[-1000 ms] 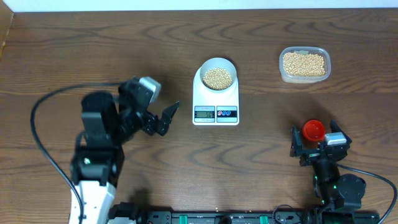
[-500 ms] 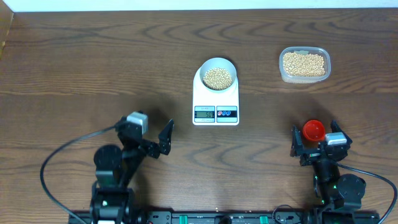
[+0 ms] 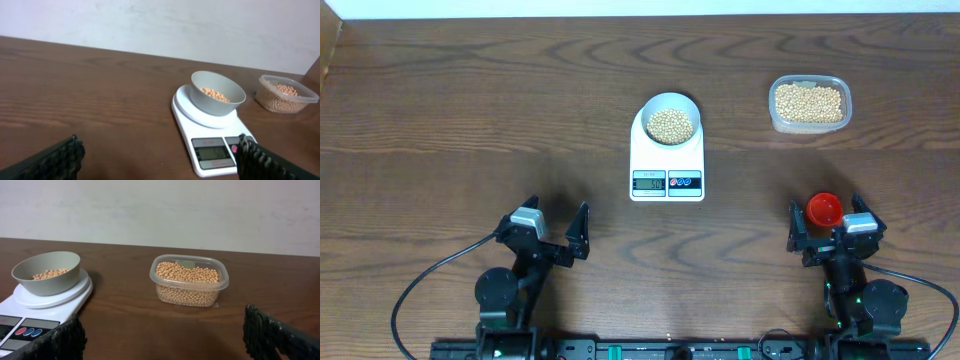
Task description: Scoop item into bowl and weigh 50g on scale
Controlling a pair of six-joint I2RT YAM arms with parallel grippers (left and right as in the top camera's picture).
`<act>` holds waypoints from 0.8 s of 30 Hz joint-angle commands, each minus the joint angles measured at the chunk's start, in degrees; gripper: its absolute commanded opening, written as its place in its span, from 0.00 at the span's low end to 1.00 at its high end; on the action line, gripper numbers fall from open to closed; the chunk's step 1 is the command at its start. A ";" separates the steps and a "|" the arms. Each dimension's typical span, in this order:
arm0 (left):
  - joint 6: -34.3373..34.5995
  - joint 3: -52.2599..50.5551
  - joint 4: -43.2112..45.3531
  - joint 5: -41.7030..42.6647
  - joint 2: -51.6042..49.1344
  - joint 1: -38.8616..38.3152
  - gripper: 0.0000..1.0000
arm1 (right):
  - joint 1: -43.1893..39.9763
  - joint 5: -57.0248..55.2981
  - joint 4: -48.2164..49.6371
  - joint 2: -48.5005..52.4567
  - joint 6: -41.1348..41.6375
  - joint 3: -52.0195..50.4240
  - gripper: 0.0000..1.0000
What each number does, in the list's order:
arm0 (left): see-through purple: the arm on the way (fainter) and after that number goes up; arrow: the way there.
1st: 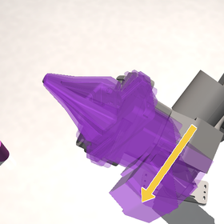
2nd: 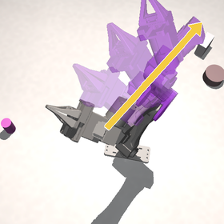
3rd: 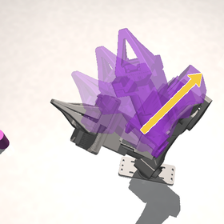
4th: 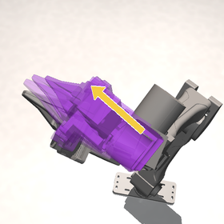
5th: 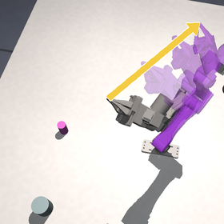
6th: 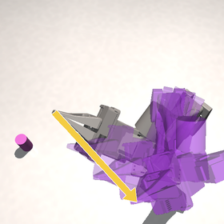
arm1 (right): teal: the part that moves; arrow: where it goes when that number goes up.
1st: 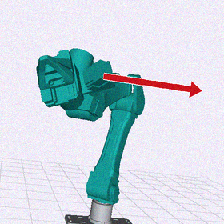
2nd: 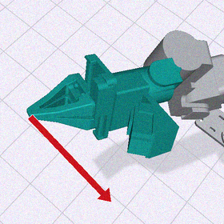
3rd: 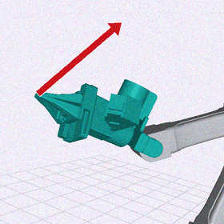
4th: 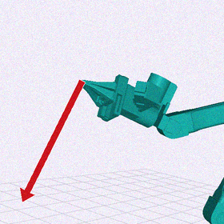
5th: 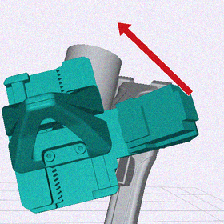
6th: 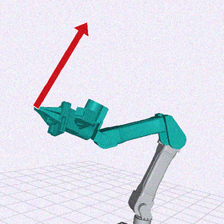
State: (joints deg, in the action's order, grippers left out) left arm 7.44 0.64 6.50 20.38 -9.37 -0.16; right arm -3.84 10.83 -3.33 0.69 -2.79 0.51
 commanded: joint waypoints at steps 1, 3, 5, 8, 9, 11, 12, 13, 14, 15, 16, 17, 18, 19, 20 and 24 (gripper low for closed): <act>0.35 -0.39 -1.44 -2.08 2.97 0.26 0.98 | 0.35 -0.17 -0.13 -0.39 -0.72 -0.20 0.99; 0.37 -0.39 -2.78 -2.38 4.09 0.26 0.98 | 0.35 -0.17 -0.11 -0.39 -0.72 -0.20 0.99; 0.37 -0.39 -4.57 -3.21 5.33 0.26 0.99 | 0.35 -0.17 -0.11 -0.39 -0.72 -0.20 0.99; 0.37 -0.39 -7.48 -5.97 7.21 0.28 0.98 | 0.35 -0.17 -0.11 -0.39 -0.72 -0.20 0.99; 0.37 -0.39 -7.96 -6.91 7.69 0.35 0.98 | 0.35 -0.17 -0.11 -0.39 -0.72 -0.20 0.99; 0.37 -0.39 -8.72 -9.09 8.41 0.48 0.99 | 0.35 -0.17 -0.11 -0.39 -0.72 -0.20 0.99; 0.37 -0.39 -9.18 -10.03 8.72 0.48 0.98 | 0.35 -0.17 -0.13 -0.39 -0.72 -0.20 0.99; 0.37 -0.39 -9.84 -10.84 9.05 0.48 0.99 | 0.35 -0.17 -0.11 -0.39 -0.72 -0.20 0.99; 0.35 -0.39 -9.97 -11.54 9.20 0.48 0.98 | 0.35 -0.17 -0.11 -0.39 -0.72 -0.20 0.99; 0.35 -0.39 -9.97 -12.26 9.22 0.48 0.98 | 0.35 -0.17 -0.11 -0.39 -0.72 -0.20 0.99; 0.35 -0.39 -10.08 -12.59 9.22 0.48 0.99 | 0.35 -0.17 -0.11 -0.39 -0.72 -0.20 0.99; 0.35 -0.39 -10.12 -12.96 9.29 0.48 0.99 | 0.35 -0.17 -0.11 -0.39 -0.72 -0.20 0.99; 0.33 -0.39 -10.12 -13.40 9.29 0.48 0.98 | 0.35 -0.17 -0.11 -0.39 -0.72 -0.20 0.99; 0.07 -0.42 -10.14 -13.60 9.29 0.48 0.98 | 0.35 -0.17 -0.11 -0.39 -0.72 -0.20 0.99; -0.76 -0.42 -10.14 -13.64 9.29 0.48 0.99 | 0.35 -0.17 -0.11 -0.39 -0.72 -0.20 0.99; -5.86 -0.42 -10.19 -13.66 9.29 0.48 0.99 | 0.35 -0.17 -0.11 -0.39 -0.72 -0.20 0.99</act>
State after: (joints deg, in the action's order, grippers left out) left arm 5.72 1.21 -1.48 7.97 -0.67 -0.01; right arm -3.84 10.83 -3.31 0.69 -2.79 0.51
